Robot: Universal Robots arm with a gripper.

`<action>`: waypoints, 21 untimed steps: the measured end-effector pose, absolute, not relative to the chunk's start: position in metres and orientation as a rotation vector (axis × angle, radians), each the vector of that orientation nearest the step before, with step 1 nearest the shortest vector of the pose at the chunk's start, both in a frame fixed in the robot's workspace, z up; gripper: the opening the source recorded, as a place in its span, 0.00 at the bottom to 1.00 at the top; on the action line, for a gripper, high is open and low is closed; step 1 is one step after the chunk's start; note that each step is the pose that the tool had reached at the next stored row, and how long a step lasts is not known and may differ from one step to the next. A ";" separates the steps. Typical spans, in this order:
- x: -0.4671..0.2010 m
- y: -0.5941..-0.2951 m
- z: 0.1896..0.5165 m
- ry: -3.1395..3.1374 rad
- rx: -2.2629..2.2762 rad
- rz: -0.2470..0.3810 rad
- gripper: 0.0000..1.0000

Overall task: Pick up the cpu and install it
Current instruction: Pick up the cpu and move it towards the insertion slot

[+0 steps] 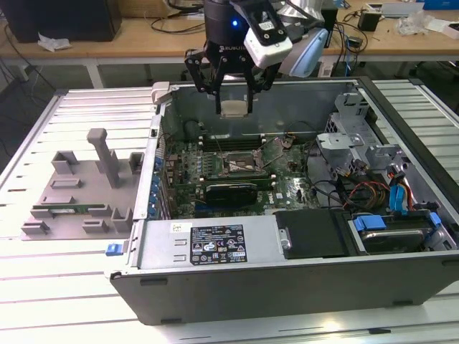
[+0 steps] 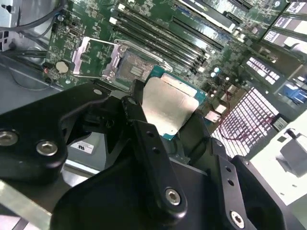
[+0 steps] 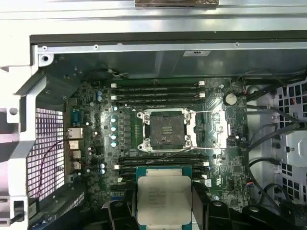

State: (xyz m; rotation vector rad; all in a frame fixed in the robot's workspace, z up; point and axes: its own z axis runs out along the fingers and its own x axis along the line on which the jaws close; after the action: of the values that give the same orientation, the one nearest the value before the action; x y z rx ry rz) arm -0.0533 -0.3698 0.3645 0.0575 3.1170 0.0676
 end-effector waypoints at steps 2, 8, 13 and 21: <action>-0.046 -0.370 0.357 3.117 0.057 0.067 0.55; -0.042 -0.367 0.343 3.118 0.058 0.068 0.55; -0.041 -0.364 0.329 3.118 0.057 0.068 0.55; -0.040 -0.355 0.313 3.118 0.057 0.067 0.55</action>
State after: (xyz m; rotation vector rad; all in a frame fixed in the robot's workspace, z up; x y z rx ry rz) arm -0.0399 -0.3552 0.3135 0.0574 3.1181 0.0675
